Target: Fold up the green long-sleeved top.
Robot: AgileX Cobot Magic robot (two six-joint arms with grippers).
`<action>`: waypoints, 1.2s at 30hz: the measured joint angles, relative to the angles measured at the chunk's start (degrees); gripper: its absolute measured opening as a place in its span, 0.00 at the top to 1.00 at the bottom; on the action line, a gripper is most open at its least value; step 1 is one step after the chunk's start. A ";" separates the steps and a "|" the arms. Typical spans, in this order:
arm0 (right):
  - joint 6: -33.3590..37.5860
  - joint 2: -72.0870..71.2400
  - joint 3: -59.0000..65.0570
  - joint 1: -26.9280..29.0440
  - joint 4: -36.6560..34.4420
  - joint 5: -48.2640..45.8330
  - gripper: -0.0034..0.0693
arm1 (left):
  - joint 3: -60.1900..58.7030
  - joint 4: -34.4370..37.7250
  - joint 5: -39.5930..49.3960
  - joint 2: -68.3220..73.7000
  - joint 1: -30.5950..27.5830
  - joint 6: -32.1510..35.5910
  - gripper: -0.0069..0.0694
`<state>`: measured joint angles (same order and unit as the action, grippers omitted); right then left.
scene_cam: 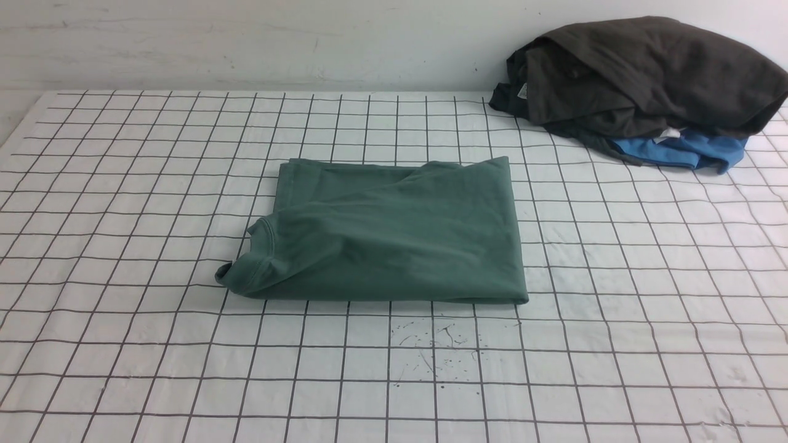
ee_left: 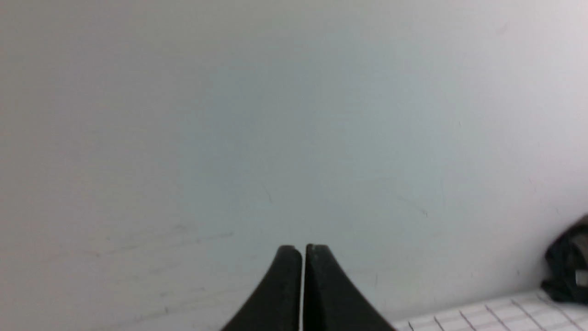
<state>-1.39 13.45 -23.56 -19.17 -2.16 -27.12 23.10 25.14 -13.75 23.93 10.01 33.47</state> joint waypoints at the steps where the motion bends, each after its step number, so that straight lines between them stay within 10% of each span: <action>1: 0.00 -0.04 0.66 0.00 0.06 0.01 0.97 | -0.22 0.04 -0.12 -1.45 0.62 0.00 0.92; 15: 0.00 -13.86 19.67 0.40 1.53 0.62 0.97 | -0.45 -0.01 18.37 -2.13 1.53 -0.05 0.92; 36: 1.39 -14.01 24.61 21.22 1.34 4.89 0.97 | -0.45 -0.24 26.58 -2.13 1.59 -0.10 0.92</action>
<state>0.00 -0.56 1.05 2.05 -0.82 -22.23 22.65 24.90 12.83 21.79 11.60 33.37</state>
